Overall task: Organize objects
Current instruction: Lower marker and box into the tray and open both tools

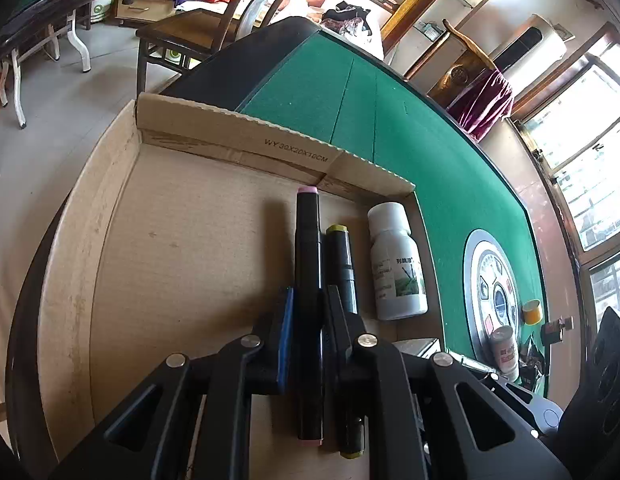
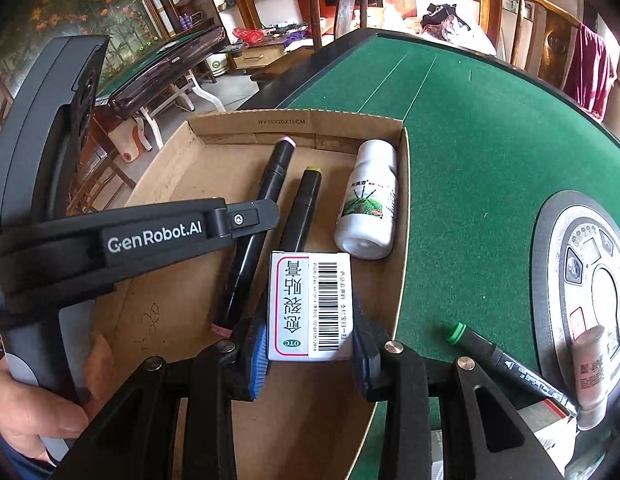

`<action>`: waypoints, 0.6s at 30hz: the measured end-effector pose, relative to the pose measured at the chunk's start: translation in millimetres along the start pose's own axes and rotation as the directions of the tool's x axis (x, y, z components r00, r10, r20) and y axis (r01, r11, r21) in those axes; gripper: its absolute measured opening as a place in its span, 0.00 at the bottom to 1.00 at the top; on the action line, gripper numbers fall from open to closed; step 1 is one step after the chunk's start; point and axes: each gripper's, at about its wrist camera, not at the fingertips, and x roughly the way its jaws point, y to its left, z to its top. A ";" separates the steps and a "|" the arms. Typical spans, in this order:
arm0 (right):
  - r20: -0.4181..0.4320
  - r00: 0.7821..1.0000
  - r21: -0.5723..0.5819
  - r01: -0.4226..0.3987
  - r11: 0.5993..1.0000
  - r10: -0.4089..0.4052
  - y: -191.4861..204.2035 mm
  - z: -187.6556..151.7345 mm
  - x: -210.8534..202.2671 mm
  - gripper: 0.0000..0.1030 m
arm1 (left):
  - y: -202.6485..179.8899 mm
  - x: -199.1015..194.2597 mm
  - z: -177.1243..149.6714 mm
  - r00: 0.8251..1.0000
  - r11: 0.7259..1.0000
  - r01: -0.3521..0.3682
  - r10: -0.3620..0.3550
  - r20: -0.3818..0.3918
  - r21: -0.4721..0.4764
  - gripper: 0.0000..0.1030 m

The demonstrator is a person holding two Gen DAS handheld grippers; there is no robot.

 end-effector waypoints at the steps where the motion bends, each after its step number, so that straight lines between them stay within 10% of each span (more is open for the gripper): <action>1: 0.001 1.000 -0.001 0.002 1.000 -0.002 1.2 1.3 0.3 0.37 | 0.0 -0.4 -0.1 1.000 1.000 0.001 -0.001 0.001 0.000 0.14; 18: 0.004 1.000 -0.005 0.002 1.000 -0.002 4.4 -1.6 -6.6 0.50 | -4.7 -27.5 -6.7 0.999 1.000 -0.001 -0.001 0.046 0.031 0.32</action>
